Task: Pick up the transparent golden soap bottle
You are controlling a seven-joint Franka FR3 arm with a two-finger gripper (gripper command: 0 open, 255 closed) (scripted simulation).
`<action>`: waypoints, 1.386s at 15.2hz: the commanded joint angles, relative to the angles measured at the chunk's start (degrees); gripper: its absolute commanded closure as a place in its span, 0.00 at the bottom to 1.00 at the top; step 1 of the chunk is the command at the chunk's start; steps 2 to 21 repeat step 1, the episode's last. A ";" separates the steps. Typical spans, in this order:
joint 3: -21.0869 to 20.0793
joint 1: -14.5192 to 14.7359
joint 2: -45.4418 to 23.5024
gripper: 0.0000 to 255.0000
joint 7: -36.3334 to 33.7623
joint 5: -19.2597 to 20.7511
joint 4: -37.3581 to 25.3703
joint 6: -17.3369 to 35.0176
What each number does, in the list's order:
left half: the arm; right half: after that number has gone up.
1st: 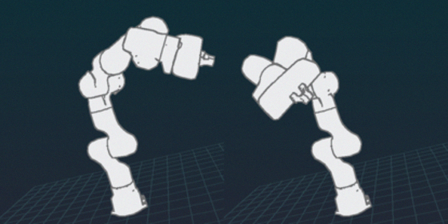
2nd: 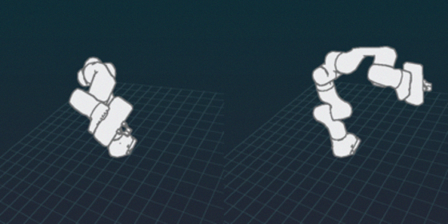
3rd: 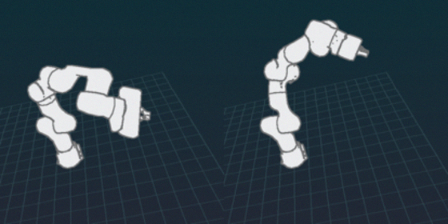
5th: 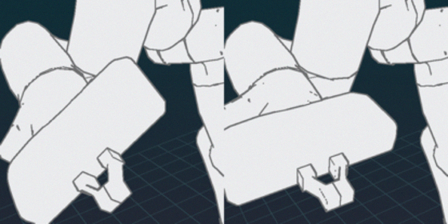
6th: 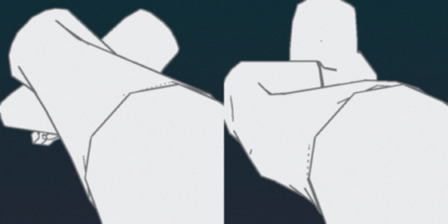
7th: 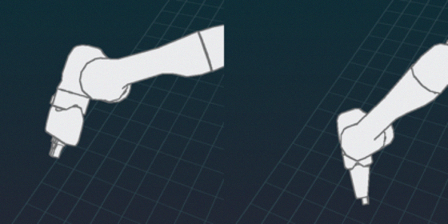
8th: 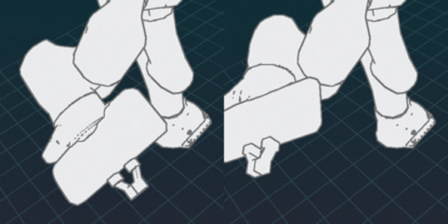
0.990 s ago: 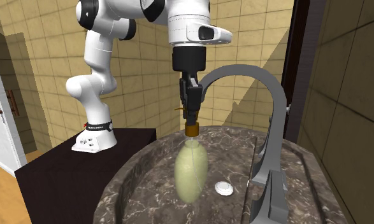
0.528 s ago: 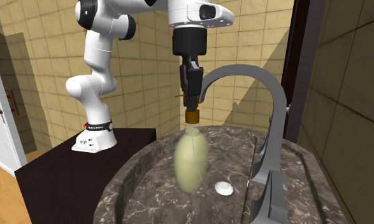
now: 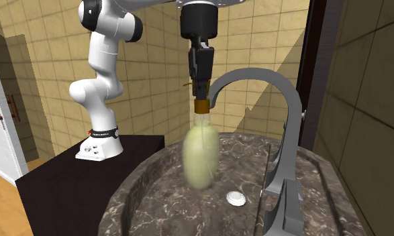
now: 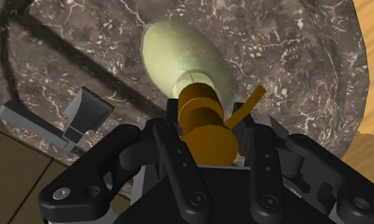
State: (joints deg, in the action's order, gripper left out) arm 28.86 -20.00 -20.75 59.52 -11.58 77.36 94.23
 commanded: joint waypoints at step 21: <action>-0.01 -0.05 -0.09 1.00 -0.09 -0.04 -0.71 -0.60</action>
